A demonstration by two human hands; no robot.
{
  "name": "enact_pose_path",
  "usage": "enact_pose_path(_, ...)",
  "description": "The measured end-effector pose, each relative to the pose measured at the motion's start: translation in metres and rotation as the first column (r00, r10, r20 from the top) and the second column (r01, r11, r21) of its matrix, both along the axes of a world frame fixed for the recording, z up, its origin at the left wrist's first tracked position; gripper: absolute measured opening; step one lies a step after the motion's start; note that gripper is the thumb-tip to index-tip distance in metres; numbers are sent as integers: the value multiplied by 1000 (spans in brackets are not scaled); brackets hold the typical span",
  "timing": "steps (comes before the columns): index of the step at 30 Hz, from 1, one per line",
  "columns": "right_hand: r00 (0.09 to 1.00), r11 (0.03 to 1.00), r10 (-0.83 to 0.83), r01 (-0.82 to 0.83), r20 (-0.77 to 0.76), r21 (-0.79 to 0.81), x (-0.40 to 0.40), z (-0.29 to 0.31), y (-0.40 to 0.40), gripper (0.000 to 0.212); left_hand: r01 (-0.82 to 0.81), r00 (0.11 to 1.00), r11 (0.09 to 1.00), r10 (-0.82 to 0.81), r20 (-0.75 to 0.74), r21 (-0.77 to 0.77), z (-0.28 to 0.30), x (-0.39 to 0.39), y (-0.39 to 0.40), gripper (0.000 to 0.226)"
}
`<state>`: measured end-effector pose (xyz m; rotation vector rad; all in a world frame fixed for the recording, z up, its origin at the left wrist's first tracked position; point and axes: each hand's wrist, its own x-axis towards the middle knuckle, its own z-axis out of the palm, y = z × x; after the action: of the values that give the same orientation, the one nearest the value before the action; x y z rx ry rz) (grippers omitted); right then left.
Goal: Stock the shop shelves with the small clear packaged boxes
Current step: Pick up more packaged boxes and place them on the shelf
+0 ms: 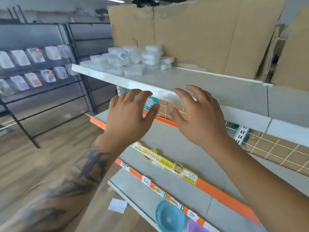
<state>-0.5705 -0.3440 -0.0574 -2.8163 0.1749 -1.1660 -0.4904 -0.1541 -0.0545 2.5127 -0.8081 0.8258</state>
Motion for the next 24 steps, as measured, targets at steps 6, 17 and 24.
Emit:
enact_pose_path(6,992,998,-59,59,-112,-10,74,33,-10,56,41,999,999,-41,-21,-3,25,82,-11,54)
enact_pose_path(17,964,984,-169,176,-205,21,172,66,-4,54,184,983,983,-184,-9,-6,55,218,-14,59)
enact_pose_path(24,951,957,-228,258,-210,131,246,66,14,51,304,952,952,-303,-35,30,67,320,5,62)
